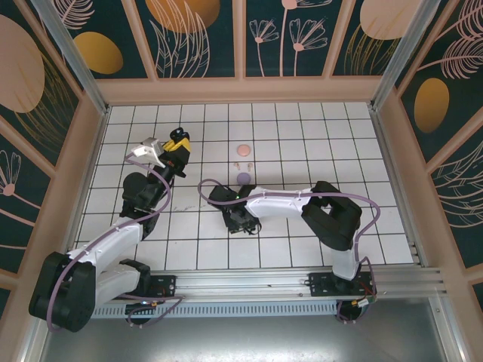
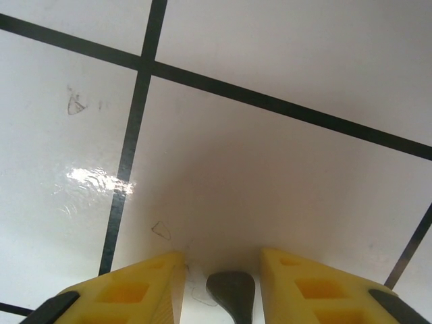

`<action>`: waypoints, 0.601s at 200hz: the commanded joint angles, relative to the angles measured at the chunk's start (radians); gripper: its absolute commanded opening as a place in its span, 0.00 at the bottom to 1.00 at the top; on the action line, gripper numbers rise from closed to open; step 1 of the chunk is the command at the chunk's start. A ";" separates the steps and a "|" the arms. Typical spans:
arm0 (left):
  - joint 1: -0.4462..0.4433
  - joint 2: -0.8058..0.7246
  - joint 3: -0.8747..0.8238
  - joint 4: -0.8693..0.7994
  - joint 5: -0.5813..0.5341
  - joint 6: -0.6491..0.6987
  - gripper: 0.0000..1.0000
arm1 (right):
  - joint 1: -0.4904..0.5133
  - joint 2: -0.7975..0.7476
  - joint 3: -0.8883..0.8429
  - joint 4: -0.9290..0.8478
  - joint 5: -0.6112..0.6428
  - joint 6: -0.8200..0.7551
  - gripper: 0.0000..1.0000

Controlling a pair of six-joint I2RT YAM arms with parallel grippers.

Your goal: Insert the wireless bluetooth earbuds into the charging case

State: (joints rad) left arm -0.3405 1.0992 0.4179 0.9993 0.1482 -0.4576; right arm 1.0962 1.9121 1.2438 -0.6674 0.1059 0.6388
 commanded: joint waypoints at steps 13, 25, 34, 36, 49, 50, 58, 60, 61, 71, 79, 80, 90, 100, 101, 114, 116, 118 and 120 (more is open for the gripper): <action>-0.002 -0.017 -0.010 0.051 0.007 0.007 0.00 | 0.008 0.017 0.009 -0.052 0.035 0.043 0.35; -0.002 -0.016 -0.010 0.051 0.008 0.008 0.00 | 0.010 0.012 0.002 -0.054 0.037 0.050 0.34; -0.002 -0.016 -0.010 0.051 0.007 0.008 0.00 | 0.010 0.007 -0.002 -0.054 0.037 0.052 0.34; -0.002 -0.016 -0.010 0.052 0.007 0.008 0.00 | 0.010 0.006 -0.004 -0.054 0.036 0.053 0.34; -0.002 -0.015 -0.010 0.053 0.008 0.008 0.00 | 0.010 0.001 -0.010 -0.051 0.035 0.057 0.33; -0.002 -0.015 -0.009 0.053 0.008 0.008 0.00 | 0.010 0.001 -0.011 -0.051 0.035 0.058 0.34; -0.002 -0.013 -0.007 0.053 0.010 0.008 0.00 | 0.010 -0.002 -0.014 -0.050 0.034 0.059 0.33; -0.002 -0.013 -0.008 0.053 0.010 0.008 0.00 | 0.010 -0.002 -0.015 -0.050 0.034 0.059 0.33; -0.002 -0.013 -0.008 0.052 0.011 0.008 0.00 | 0.010 -0.002 -0.015 -0.050 0.035 0.059 0.33; -0.002 -0.012 -0.007 0.053 0.012 0.008 0.00 | 0.011 -0.004 -0.018 -0.050 0.035 0.060 0.33; -0.002 -0.010 -0.008 0.055 0.013 0.008 0.00 | 0.012 -0.004 -0.021 -0.050 0.035 0.062 0.33; -0.002 -0.010 -0.007 0.055 0.013 0.008 0.00 | 0.012 -0.003 -0.022 -0.049 0.035 0.062 0.33; -0.002 -0.010 -0.007 0.055 0.013 0.007 0.00 | 0.011 -0.005 -0.025 -0.049 0.035 0.064 0.32; -0.002 -0.009 -0.007 0.056 0.014 0.006 0.00 | 0.013 -0.005 -0.027 -0.049 0.037 0.064 0.31; -0.002 -0.009 -0.007 0.056 0.014 0.006 0.00 | 0.012 -0.004 -0.028 -0.049 0.037 0.064 0.31; -0.002 -0.007 -0.006 0.056 0.016 0.005 0.00 | 0.013 -0.011 -0.035 -0.046 0.037 0.067 0.31; -0.002 -0.007 -0.005 0.056 0.016 0.005 0.00 | 0.012 -0.012 -0.036 -0.046 0.037 0.069 0.31; -0.002 -0.007 -0.005 0.056 0.017 0.005 0.00 | 0.012 -0.014 -0.037 -0.046 0.037 0.069 0.31; -0.002 -0.007 -0.005 0.056 0.017 0.005 0.00 | 0.013 -0.014 -0.039 -0.045 0.037 0.069 0.31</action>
State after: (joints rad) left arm -0.3405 1.0992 0.4168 0.9997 0.1486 -0.4576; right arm 1.1015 1.9114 1.2407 -0.6674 0.1112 0.6880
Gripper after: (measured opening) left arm 0.205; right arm 0.313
